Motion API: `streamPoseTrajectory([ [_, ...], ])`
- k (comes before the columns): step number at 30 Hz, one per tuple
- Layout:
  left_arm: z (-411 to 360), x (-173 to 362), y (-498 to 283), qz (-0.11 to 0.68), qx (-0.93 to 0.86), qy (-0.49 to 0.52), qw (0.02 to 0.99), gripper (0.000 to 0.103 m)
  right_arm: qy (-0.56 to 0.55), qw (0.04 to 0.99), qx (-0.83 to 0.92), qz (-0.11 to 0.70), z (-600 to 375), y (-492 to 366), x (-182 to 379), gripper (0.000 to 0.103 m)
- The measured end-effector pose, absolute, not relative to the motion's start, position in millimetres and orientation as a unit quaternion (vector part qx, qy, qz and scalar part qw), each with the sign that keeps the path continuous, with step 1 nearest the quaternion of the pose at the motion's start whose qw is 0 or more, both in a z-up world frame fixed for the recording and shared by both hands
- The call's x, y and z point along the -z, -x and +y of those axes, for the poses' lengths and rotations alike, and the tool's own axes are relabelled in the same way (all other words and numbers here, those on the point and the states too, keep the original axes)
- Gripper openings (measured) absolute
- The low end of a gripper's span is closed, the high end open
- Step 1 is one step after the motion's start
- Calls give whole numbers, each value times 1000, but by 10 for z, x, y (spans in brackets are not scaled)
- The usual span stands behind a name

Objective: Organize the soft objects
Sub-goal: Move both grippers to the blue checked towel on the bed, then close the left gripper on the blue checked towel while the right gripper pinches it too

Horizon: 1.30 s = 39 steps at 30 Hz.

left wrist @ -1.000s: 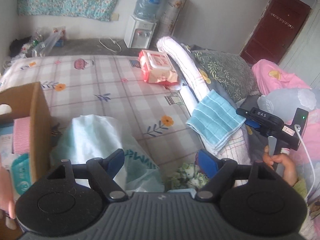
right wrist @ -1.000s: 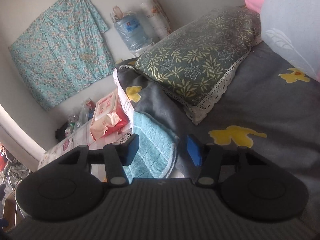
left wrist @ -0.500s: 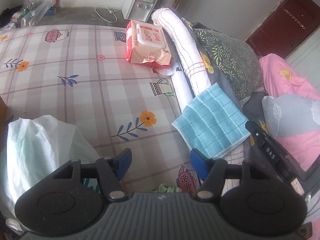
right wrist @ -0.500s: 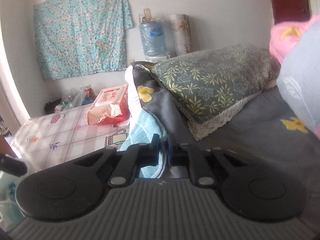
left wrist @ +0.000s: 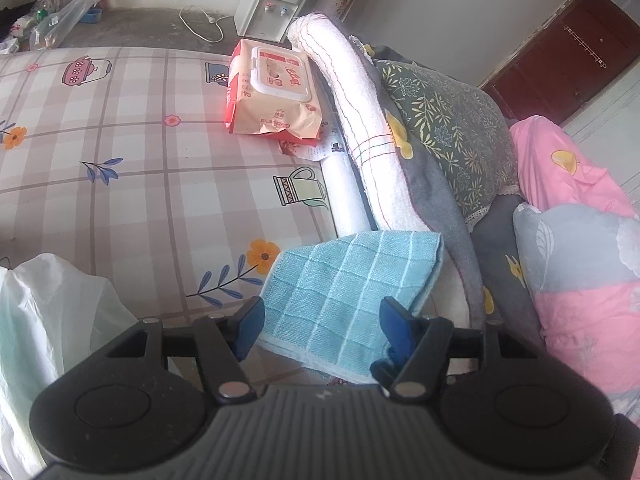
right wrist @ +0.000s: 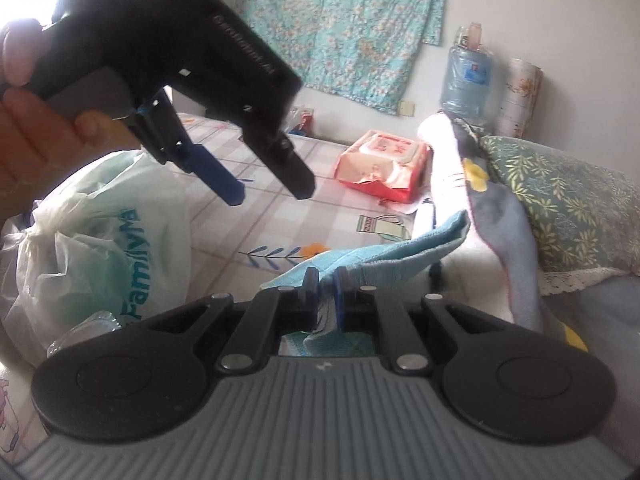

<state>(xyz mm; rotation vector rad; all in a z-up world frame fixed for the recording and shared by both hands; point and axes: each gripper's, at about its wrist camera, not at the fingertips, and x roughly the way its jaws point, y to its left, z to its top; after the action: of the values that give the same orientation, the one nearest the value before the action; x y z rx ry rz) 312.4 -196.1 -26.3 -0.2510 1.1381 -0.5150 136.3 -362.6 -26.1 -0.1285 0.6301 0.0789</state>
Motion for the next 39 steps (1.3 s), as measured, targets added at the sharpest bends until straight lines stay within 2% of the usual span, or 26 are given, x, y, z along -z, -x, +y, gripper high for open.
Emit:
streamPoseTrajectory([
  [14, -1758, 217, -3240, 516, 216, 128, 819, 64, 29, 932, -118, 343, -3250, -1866, 478, 10],
  [17, -1773, 239, -3287, 520, 215, 124, 817, 64, 9, 929, -121, 351, -3252, -1906, 471, 25],
  [19, -1806, 253, -3310, 521, 219, 116, 817, 64, -4, 931, -124, 343, -3280, -1819, 405, 45],
  [21, -1859, 267, -3341, 524, 225, 106, 815, 64, -17, 937, -120, 329, -3375, -1707, 308, 54],
  [23, -1954, 297, -3385, 532, 235, 90, 808, 64, -35, 940, -104, 322, -3496, -1612, 236, 58],
  [25, -2071, 352, -3428, 545, 243, 70, 799, 65, -60, 941, -67, 327, -3615, -1555, 181, 69],
  [31, -2331, 585, -3561, 574, 250, 42, 778, 69, -125, 925, 11, 358, -3915, -1660, 264, 72],
  [39, -2435, 889, -3699, 606, 243, 33, 757, 69, -198, 884, 38, 422, -4095, -2036, 668, 79],
])
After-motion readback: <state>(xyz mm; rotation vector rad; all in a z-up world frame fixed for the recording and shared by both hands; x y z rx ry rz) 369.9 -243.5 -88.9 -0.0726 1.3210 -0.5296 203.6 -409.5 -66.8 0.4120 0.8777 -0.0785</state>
